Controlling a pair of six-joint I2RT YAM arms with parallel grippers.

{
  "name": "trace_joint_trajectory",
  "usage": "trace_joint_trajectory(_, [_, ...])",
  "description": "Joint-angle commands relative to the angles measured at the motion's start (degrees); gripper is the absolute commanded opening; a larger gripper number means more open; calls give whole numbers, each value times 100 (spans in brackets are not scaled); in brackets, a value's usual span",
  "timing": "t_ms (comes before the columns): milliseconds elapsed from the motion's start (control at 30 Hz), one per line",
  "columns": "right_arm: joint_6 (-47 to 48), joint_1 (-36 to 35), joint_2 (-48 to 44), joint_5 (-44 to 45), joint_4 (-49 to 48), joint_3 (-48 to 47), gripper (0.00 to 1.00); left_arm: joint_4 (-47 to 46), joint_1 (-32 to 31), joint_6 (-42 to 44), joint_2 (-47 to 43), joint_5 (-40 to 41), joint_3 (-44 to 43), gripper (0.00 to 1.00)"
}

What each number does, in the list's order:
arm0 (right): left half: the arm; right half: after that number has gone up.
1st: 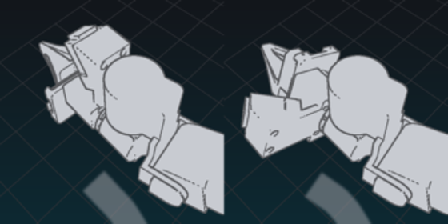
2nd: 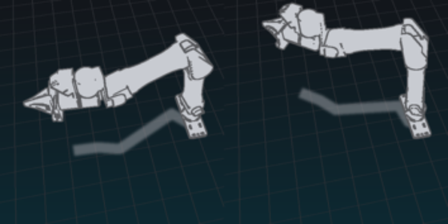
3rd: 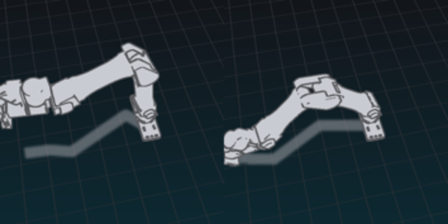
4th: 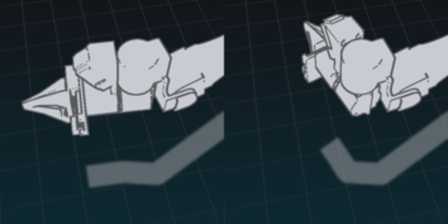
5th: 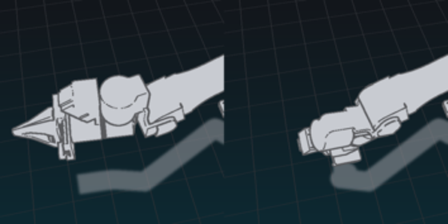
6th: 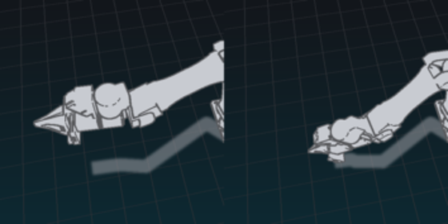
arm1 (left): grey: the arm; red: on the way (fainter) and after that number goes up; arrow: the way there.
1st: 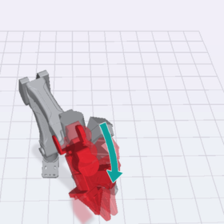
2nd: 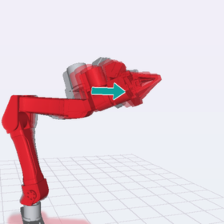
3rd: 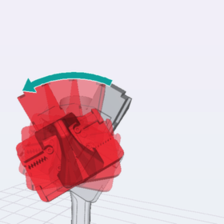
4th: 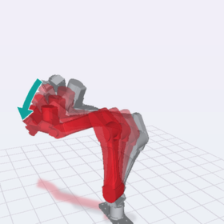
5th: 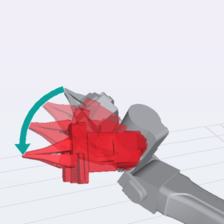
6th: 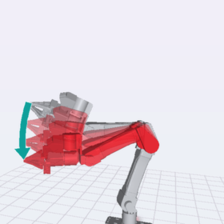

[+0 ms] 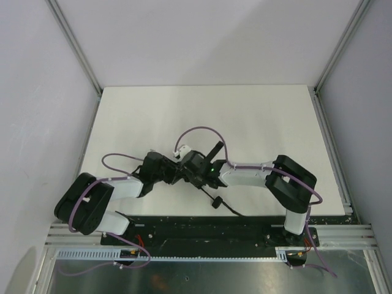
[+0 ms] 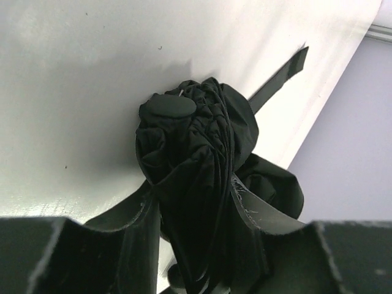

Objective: Put away the umbrella

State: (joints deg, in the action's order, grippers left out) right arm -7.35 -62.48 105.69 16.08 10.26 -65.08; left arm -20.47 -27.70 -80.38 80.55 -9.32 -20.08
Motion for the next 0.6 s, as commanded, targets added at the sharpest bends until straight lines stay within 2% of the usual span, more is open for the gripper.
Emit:
trace_joint_trajectory(0, [-149, 825, 393, -2271, -323, 629, 0, 706, -49, 587, -232, -173, 179, 40])
trace_joint_trajectory(100, [-167, 1207, 414, -3515, -599, 793, 0, 695, -24, 653, -379, -96, 240, 64])
trace_joint_trajectory(167, [-134, 1426, 474, -4317, -713, 821, 0, 694, -11, 679, -395, -72, 260, 72])
trace_joint_trajectory(267, [-181, 1747, 602, -5336, -885, 833, 0, 700, -8, 751, -280, -56, 257, 78])
trace_joint_trajectory(367, [-267, 1984, 789, -6156, -1170, 839, 0, 694, -14, 826, -64, -16, 262, 81])
trace_joint_trajectory(467, [-361, 2087, 942, -6730, -1499, 837, 0, 672, -24, 896, 211, 13, 239, 77])
trace_joint_trajectory(567, [-399, 2112, 996, -6929, -1712, 831, 0, 575, -25, 902, 381, 33, 241, 59])
